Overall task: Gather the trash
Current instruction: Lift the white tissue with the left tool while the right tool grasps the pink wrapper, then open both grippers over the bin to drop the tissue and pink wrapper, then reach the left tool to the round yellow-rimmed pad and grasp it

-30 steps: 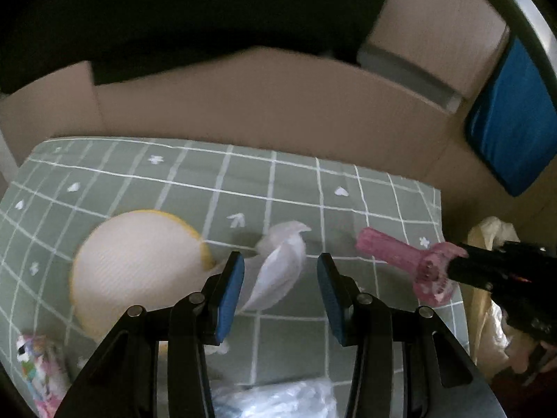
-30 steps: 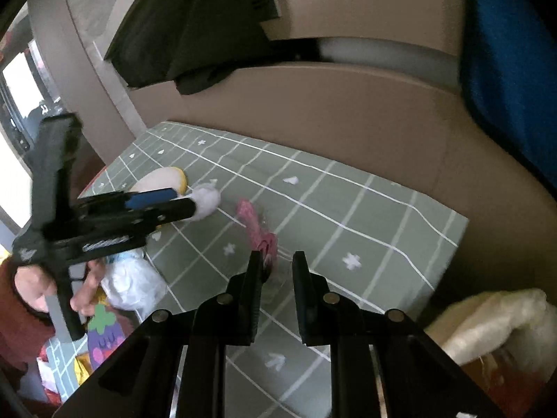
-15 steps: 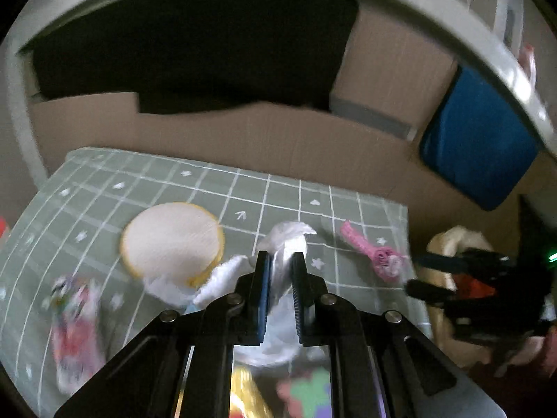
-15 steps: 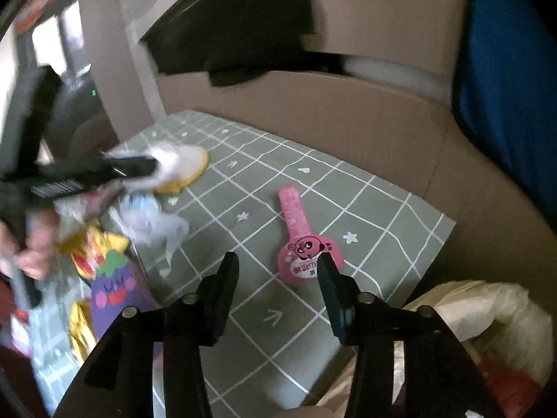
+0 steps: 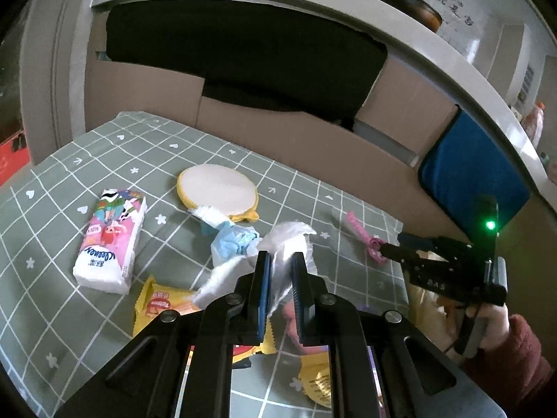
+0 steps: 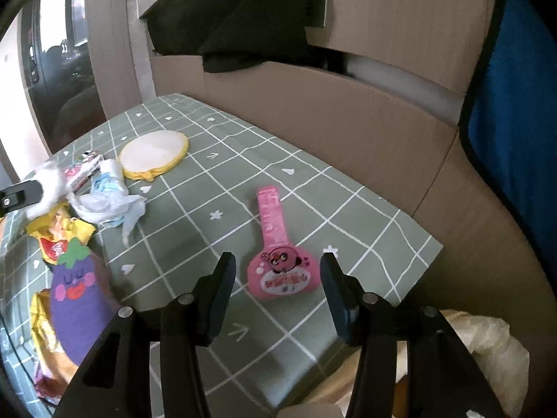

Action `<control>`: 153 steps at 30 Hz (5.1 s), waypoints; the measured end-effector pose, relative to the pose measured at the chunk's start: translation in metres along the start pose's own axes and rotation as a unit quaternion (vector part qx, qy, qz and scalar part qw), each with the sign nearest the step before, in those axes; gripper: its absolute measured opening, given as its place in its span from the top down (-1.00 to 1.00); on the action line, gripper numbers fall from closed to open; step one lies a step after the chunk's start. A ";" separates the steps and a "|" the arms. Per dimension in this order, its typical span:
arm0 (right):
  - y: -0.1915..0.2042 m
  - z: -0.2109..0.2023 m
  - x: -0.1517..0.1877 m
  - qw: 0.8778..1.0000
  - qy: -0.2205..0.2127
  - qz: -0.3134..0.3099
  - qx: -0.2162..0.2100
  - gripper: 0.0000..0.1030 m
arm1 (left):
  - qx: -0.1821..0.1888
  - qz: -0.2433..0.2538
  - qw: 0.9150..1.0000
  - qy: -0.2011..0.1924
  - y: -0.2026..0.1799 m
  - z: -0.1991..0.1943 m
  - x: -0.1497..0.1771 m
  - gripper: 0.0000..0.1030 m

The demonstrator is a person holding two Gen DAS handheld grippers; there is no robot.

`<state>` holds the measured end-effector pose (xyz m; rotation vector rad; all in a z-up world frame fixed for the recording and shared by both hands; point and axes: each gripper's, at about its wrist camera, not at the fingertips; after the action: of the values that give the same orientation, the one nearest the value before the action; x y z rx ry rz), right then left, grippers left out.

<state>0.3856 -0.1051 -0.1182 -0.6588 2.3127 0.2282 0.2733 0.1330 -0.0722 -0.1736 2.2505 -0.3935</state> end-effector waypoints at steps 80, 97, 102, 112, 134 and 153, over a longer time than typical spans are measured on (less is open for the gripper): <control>-0.107 -0.218 0.117 0.962 -0.136 0.204 0.117 0.04 | 0.137 0.179 0.974 0.013 -0.264 0.036 0.041 0.75; -0.124 -0.179 0.140 0.959 -0.086 0.244 0.116 0.03 | 0.172 0.153 0.970 0.079 -0.259 0.086 0.048 0.44; -0.120 -0.176 0.143 0.960 -0.084 0.239 0.119 -0.02 | 0.194 0.131 0.968 0.094 -0.251 0.085 0.043 0.20; -0.109 -0.183 0.139 0.961 -0.090 0.230 0.126 -0.02 | 0.156 0.121 0.980 0.040 -0.225 0.047 0.028 0.16; 0.040 -0.169 0.062 0.988 -0.125 0.084 0.020 -0.02 | 0.027 -0.024 0.996 -0.077 -0.020 -0.071 -0.010 0.15; 0.060 -0.086 0.037 0.993 -0.083 0.083 -0.014 -0.02 | 0.016 -0.130 0.990 0.055 0.092 0.073 -0.084 0.16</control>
<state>0.2803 -0.0976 -0.0816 -0.4422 2.2086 0.3779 0.3840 0.2247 -0.0883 -0.4401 2.3353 -0.5908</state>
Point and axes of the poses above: each gripper's, at about its wrist camera, not at the fingertips, and z roughly the way its jaws point, y to its left, x to its underside, and after that the axes turned 1 degree about y, right-handed
